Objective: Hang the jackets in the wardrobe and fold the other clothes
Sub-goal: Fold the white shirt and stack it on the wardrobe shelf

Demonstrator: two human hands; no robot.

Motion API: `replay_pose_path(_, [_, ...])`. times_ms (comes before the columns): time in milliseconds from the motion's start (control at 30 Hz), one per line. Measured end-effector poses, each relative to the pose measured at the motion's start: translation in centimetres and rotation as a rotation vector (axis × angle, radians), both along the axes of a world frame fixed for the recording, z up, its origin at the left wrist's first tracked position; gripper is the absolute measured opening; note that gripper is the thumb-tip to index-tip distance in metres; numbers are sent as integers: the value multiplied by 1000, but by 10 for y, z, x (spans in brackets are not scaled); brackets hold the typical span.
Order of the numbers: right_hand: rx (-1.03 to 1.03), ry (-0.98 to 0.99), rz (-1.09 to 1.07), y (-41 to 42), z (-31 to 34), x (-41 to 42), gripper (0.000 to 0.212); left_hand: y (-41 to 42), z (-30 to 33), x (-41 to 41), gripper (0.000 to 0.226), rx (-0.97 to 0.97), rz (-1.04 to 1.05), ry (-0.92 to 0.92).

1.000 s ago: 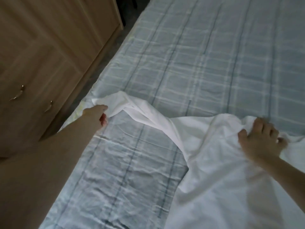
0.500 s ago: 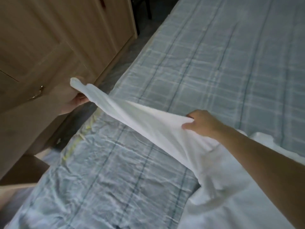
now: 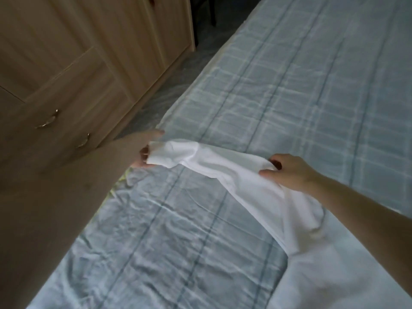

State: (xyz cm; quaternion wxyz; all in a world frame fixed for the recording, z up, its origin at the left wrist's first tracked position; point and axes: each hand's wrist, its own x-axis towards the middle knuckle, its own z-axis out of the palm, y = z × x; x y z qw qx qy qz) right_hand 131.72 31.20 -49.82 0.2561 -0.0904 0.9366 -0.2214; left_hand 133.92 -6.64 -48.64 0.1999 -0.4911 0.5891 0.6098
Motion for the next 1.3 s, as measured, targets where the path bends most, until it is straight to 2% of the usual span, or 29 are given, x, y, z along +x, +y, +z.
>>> replay_pose_path(67, [-25, 46, 30, -12, -7, -9, 22, -5, -5, -5, 19, -194, -57, 11])
replay_pose_path(133, [-139, 90, -22, -16, -12, -15, 28, -11, 1, -10, 28, -573, -148, 27])
replay_pose_path(200, [-208, 196, -106, -15, -16, -16, 31, -14, 19, -17, 33, -871, -173, 191])
replay_pose_path(267, [-175, 315, -129, -10, -22, -12, 20, -9, 30, -27, 34, -984, -268, 339])
replay_pose_path(333, [-138, 439, -147, -5, -18, 0, 17, -1, 25, -41, 36, -1038, -378, 364])
replay_pose_path(400, [-124, 614, -191, 4, -6, 26, 26, 1, 4, -48, 38, -1080, -435, 317])
replay_pose_path(467, [33, 807, -244, 21, 7, 64, 34, 1, -19, -45, 56, -1089, -455, 124])
replay_pose_path(500, [137, 842, -312, 32, 9, 85, 39, 7, -26, -39, 69, -1107, -432, 22])
replay_pose_path(533, [219, 818, -407, 49, 1, 105, 46, 16, -30, -31, 76, -1162, -404, -5])
replay_pose_path(567, [272, 746, -508, 65, -10, 124, 53, 27, -32, -22, 75, -1258, -432, 70])
replay_pose_path(600, [299, 650, -577, 81, -23, 141, 59, 42, -29, -13, 69, -1344, -530, 226])
replay_pose_path(633, [292, 560, -608, 95, -36, 156, 63, 60, -26, -5, 63, -1371, -664, 437])
replay_pose_path(700, [167, 489, -677, 115, -48, 174, 65, 106, -26, 9, 56, -1280, -940, 881])
replay_pose_path(733, [124, 503, -714, 122, -47, 175, 63, 135, -30, 16, 52, -1199, -1040, 1030])
replay_pose_path(767, [126, 519, -717, 129, -44, 176, 62, 166, -35, 24, 49, -1125, -1143, 1096])
replay_pose_path(833, [223, 474, -645, 139, -39, 173, 64, 220, -46, 42, 49, -1019, -1358, 1080])
replay_pose_path(900, [341, 342, -557, 148, -41, 170, 70, 239, -65, 51, 52, -1056, -1479, 948])
replay_pose_path(1000, [389, 273, -508, 159, -49, 165, 71, 222, -80, 43, 56, -1214, -1484, 772])
replay_pose_path(1133, [447, 243, -520, 173, -48, 160, 68, 218, -75, 30, 60, -1241, -1464, 626])
replay_pose_path(1233, [463, 187, -536, 182, -49, 160, 68, 217, -71, 21, 58, -1208, -1436, 510])
replay_pose_path(1300, [468, 137, -567, 185, -45, 157, 71, 218, -62, 18, 57, -1101, -1448, 525])
